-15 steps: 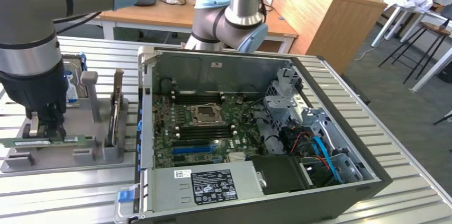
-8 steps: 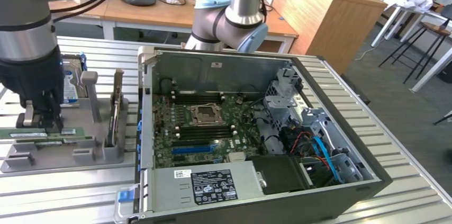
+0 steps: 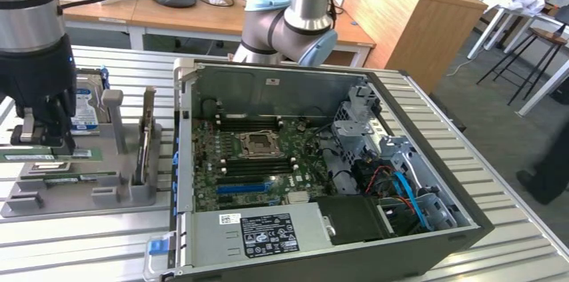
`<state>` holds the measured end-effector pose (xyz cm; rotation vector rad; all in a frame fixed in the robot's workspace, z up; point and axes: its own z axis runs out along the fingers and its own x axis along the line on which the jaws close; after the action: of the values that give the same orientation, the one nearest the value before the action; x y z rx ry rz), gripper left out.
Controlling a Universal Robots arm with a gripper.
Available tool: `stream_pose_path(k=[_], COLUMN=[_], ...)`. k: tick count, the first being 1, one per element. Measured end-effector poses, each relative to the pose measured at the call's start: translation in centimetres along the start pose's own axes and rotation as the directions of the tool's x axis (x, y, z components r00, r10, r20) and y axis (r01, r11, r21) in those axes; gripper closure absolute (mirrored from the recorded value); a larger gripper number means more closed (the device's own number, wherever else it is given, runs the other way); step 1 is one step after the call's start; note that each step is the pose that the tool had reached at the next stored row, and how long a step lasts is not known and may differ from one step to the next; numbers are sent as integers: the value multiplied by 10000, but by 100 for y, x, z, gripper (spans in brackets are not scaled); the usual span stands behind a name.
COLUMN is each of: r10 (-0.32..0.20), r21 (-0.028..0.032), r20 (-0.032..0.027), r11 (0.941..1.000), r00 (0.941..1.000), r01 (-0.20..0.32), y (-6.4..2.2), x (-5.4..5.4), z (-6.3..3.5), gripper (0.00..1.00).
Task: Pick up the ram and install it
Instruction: 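Pick up the ram and move it above insertion slot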
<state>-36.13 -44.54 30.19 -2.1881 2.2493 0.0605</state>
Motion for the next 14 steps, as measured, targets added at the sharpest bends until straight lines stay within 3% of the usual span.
stream_pose_path(k=[14], r10=[10], r21=[-1], r20=[0], r11=[10000], r00=[10000], r01=[-10], y=[10], x=[-11], z=[-390], gripper=[88])
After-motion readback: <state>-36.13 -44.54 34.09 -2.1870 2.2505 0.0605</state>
